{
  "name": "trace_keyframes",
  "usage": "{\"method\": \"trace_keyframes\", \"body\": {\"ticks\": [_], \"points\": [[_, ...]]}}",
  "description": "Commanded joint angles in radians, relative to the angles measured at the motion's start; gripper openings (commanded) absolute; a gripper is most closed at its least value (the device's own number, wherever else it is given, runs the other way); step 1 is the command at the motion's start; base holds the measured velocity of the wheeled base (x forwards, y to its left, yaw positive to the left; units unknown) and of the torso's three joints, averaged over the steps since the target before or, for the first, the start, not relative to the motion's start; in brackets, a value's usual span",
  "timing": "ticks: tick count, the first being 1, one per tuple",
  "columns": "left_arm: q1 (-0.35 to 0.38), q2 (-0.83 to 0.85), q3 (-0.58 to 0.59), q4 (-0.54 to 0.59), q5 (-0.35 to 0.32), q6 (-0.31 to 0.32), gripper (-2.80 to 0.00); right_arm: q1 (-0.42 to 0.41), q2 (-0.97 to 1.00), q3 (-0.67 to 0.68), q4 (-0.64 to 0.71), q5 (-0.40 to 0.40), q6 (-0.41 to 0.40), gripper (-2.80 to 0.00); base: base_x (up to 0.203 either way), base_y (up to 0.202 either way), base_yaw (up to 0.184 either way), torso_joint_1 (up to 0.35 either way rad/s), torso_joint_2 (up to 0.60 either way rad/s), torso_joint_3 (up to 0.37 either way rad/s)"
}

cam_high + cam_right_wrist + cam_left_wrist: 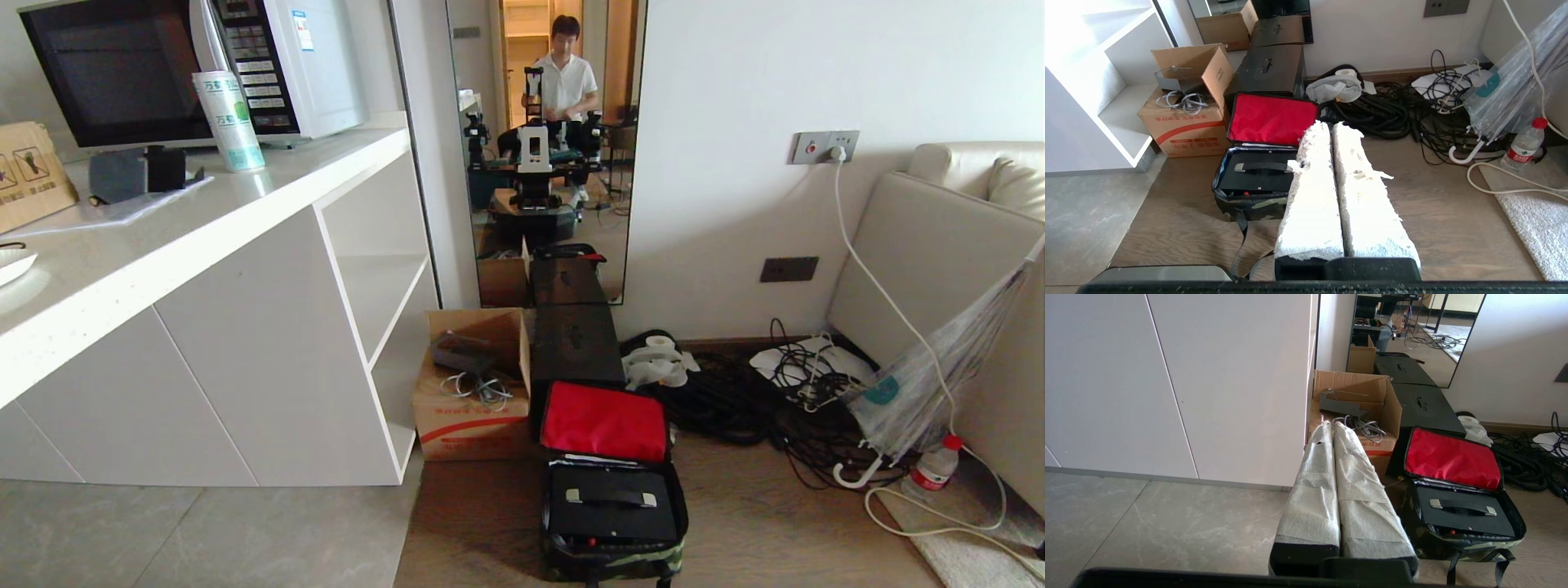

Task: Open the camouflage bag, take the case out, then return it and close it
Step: Grip the handle

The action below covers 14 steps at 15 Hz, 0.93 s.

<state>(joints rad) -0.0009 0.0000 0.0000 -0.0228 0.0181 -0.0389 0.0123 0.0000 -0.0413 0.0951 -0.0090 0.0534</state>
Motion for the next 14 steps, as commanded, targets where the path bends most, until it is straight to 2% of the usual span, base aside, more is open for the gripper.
{"method": "trace_keyframes", "body": {"ticks": [1,14], "points": [[-0.001,0.0,0.009,-0.001,0.0,-0.001,-2.8,0.0,0.002,0.0,0.0,0.0,0.0,-2.8,0.0,0.0,0.0,0.0,0.0,0.0],[0.0,0.0,0.008,-0.001,0.0,-0.001,-2.8,0.0,0.002,0.0,0.0,0.0,0.0,-2.8,0.0,0.0,0.0,0.0,0.0,0.0]]}}
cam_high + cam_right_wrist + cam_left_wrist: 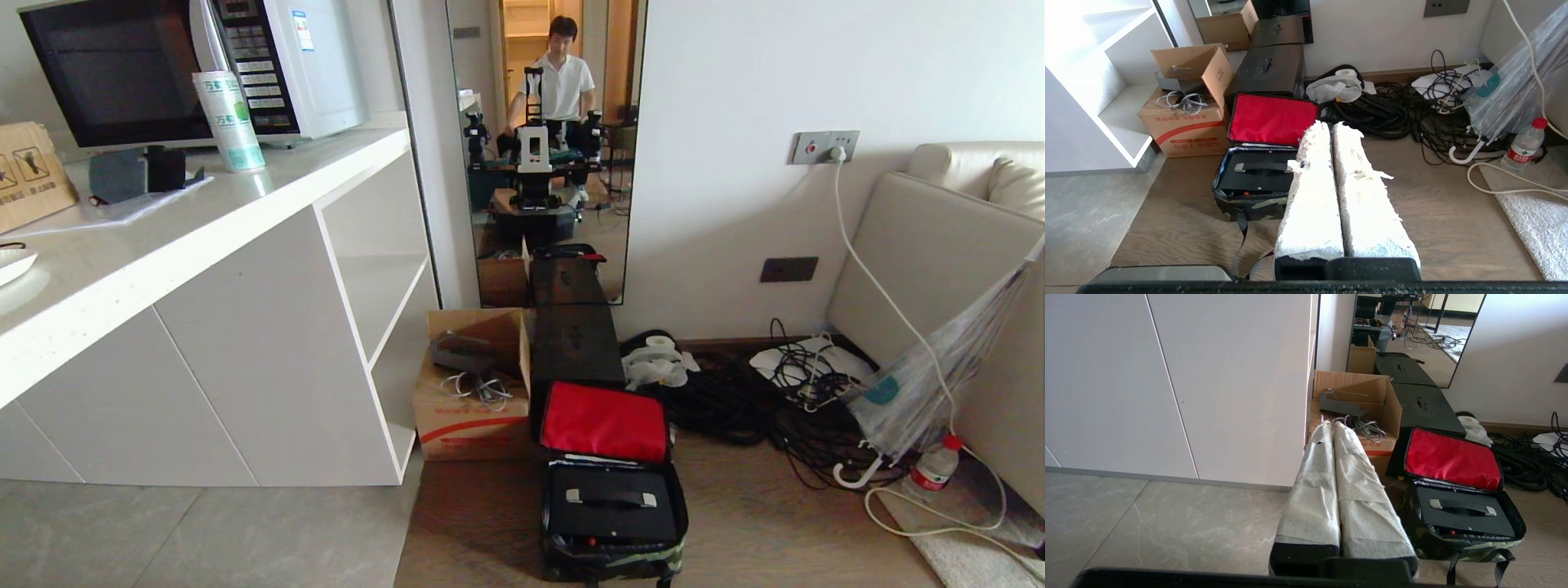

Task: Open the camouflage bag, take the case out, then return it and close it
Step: Grip the handle

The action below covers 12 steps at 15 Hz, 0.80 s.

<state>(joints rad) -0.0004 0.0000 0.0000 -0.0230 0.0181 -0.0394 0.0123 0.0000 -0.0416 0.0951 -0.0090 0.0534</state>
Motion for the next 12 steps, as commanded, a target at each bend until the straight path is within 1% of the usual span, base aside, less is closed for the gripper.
{"method": "trace_keyframes", "body": {"ticks": [1,8,12], "points": [[-0.001,0.0,0.009,0.0,0.0,-0.001,-2.8,0.0,0.0,0.0,0.0,0.0,0.0,-2.8,0.0,0.0,0.0,0.0,0.0,0.0],[0.0,0.002,0.009,0.0,0.0,0.001,-2.8,0.0,0.0,0.0,0.0,0.0,0.0,-2.8,0.0,0.0,0.0,0.0,0.0,-0.004],[0.0,0.0,0.009,-0.002,0.0,-0.001,-2.8,0.0,0.0,0.0,0.0,0.0,0.0,-2.8,0.0,0.0,0.0,0.003,0.0,-0.15]]}}
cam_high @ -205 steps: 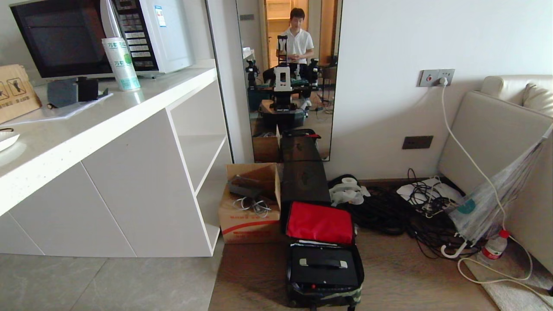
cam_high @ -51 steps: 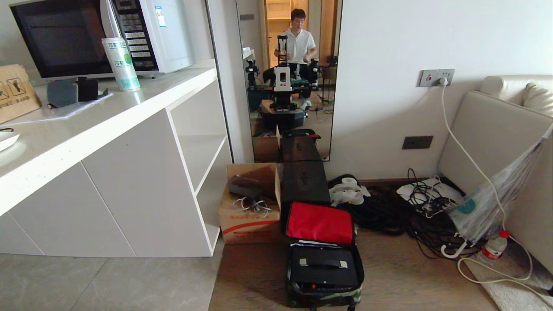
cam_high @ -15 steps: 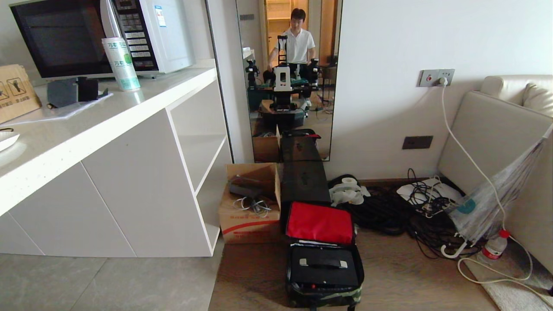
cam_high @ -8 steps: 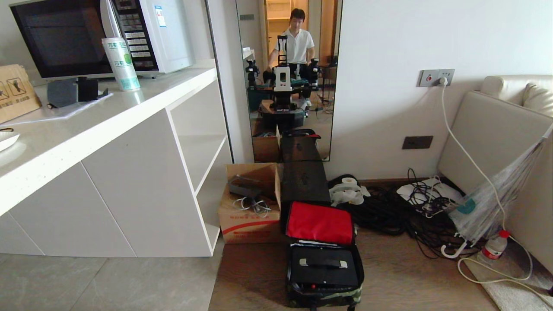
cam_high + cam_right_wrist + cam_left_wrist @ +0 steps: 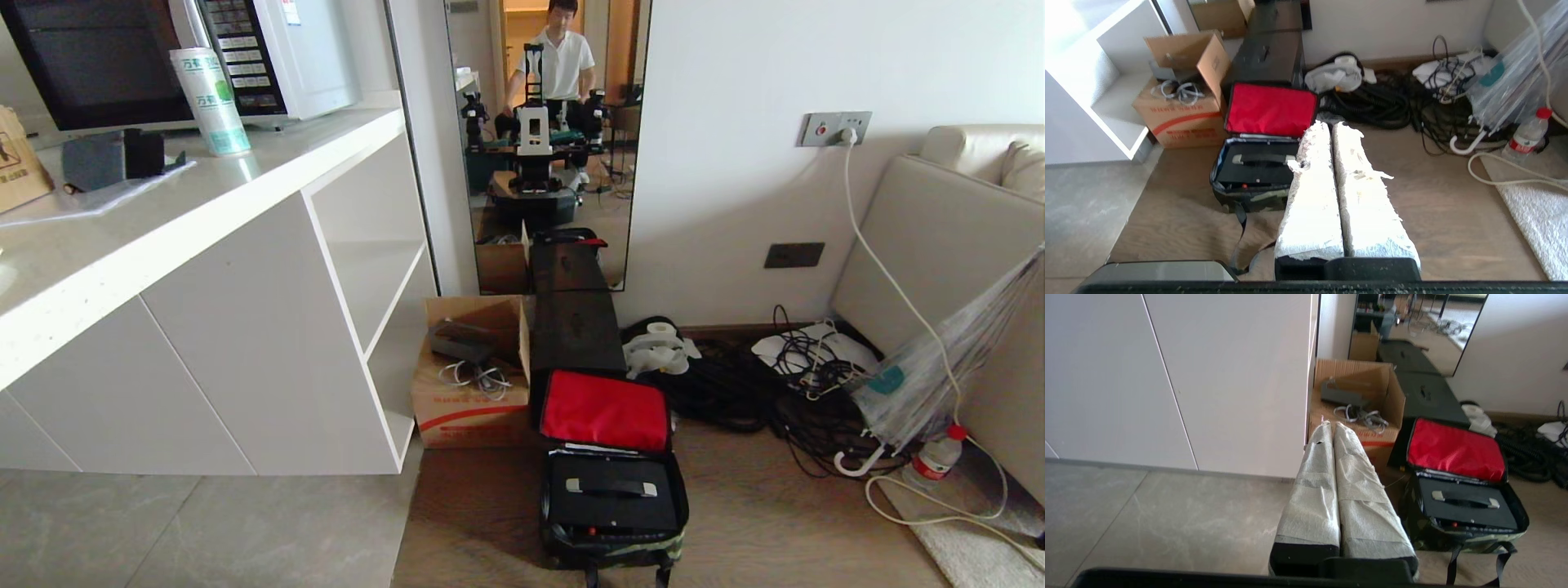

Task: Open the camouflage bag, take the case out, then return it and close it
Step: Grip the handle

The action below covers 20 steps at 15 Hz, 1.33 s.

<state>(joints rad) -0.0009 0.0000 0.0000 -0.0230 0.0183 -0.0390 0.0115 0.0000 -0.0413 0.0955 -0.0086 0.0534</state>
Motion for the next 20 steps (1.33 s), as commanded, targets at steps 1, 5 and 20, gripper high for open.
{"method": "trace_keyframes", "body": {"ticks": [1,5,20], "points": [[0.001,0.0,0.009,-0.002,0.002,-0.002,-2.8,0.001,0.001,0.0,0.0,-0.001,0.0,-2.8,0.0,0.0,0.0,0.0,0.0,-0.193],[-0.001,0.0,0.009,-0.002,0.002,-0.005,-2.8,0.001,0.0,0.0,0.001,-0.001,0.0,-2.8,0.0,0.0,0.0,0.002,0.0,-0.194],[0.001,0.0,0.009,-0.002,0.002,-0.005,-2.8,0.001,0.0,0.0,0.0,-0.001,0.0,-2.8,0.0,0.0,0.0,0.002,0.0,-0.197]]}}
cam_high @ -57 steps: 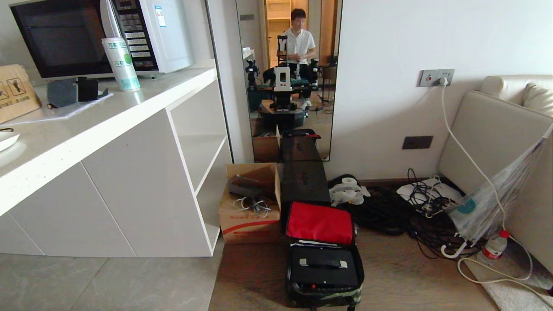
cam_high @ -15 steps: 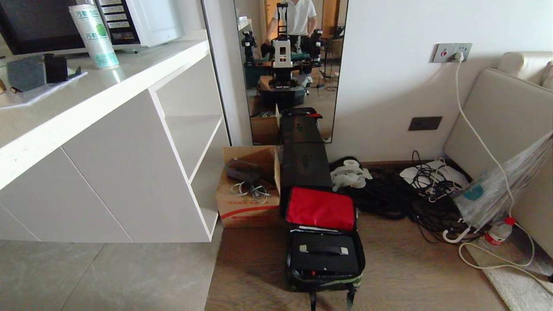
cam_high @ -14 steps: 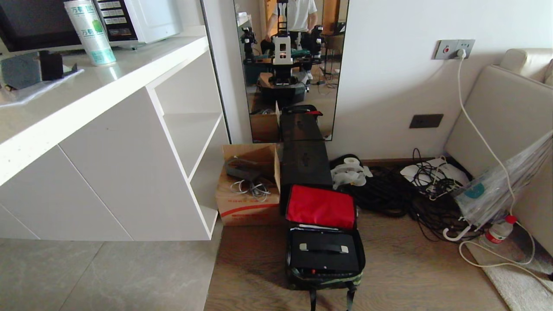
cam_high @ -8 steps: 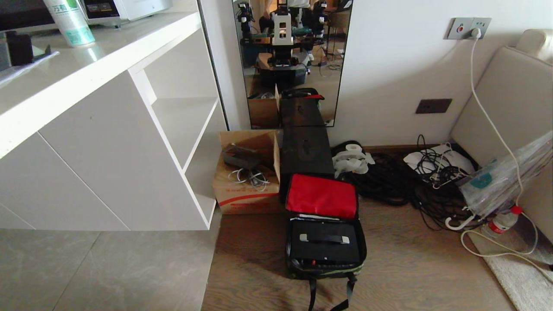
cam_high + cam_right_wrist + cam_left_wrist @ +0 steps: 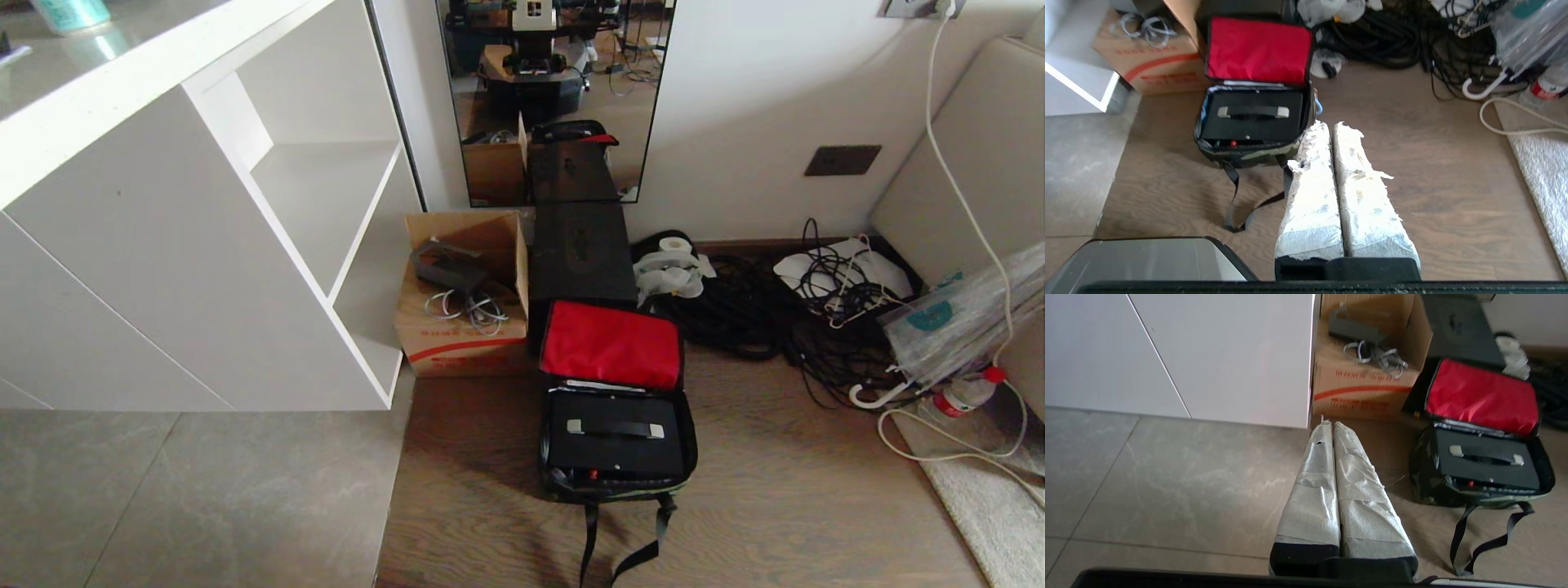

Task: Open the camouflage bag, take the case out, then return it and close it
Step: Grip the handle

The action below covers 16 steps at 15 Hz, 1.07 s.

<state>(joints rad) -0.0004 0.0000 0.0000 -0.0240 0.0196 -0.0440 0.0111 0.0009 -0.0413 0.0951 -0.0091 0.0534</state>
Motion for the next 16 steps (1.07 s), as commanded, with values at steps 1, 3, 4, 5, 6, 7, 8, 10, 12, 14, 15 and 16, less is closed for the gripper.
{"method": "trace_keyframes", "body": {"ticks": [1,3,4,5,6,7,8,10,12,14,15,16], "points": [[0.0,0.0,0.009,-0.001,0.0,0.0,-2.8,0.001,0.001,0.0,0.0,0.0,0.0,-2.8,0.0,0.0,0.0,0.002,0.01,-0.198],[-0.001,0.0,0.009,-0.002,0.0,0.0,-2.8,0.001,0.001,0.0,0.0,0.0,0.0,-2.8,0.0,0.0,0.0,0.003,0.0,-0.199],[0.0,0.0,0.009,-0.001,0.0,-0.002,-2.8,0.001,0.001,-0.001,0.001,0.0,0.0,-2.8,0.0,0.0,0.0,0.001,0.01,-0.198],[-0.001,0.0,0.009,-0.002,0.0,-0.002,-2.8,0.001,0.001,0.0,0.001,0.0,0.0,-2.8,0.0,0.0,0.0,0.005,0.0,-0.196],[0.0,0.0,0.009,-0.001,0.0,0.0,-2.8,0.001,0.0,0.0,0.002,0.0,0.0,-2.8,0.0,0.0,0.0,0.009,0.0,-0.205],[0.0,0.0,0.009,-0.002,0.0,0.0,-2.8,0.001,0.0,0.0,0.0,0.0,0.0,-2.8,0.0,0.0,0.0,-0.002,0.0,-0.196],[0.0,0.0,0.009,-0.002,0.0,-0.002,-2.8,0.001,-0.001,0.0,0.0,0.0,0.0,-2.8,0.0,0.0,0.0,0.002,0.01,-0.2],[-0.001,0.0,0.009,-0.001,0.0,-0.002,-2.8,0.001,-0.001,0.0,0.0,0.0,0.0,-2.8,0.0,0.0,0.0,0.007,0.01,-0.199],[0.0,0.0,0.009,-0.002,0.0,-0.001,-2.8,0.001,-0.001,0.0,0.0,0.0,0.0,-2.8,0.0,0.0,0.0,0.004,0.0,-0.194],[0.0,0.0,0.009,-0.001,0.0,-0.002,-2.8,0.001,0.001,0.0,0.0,0.0,0.0,-2.8,0.0,0.0,0.0,0.004,0.0,-0.195],[0.0,0.0,0.009,-0.002,0.0,-0.002,-2.8,0.001,-0.001,0.0,0.0,0.0,0.0,-2.8,0.0,0.0,0.0,0.007,0.0,-0.198],[0.0,0.0,0.009,-0.002,0.0,-0.002,-2.8,0.001,0.001,0.0,0.0,0.0,0.0,-2.8,0.0,0.0,0.0,0.001,0.0,-0.196]]}}
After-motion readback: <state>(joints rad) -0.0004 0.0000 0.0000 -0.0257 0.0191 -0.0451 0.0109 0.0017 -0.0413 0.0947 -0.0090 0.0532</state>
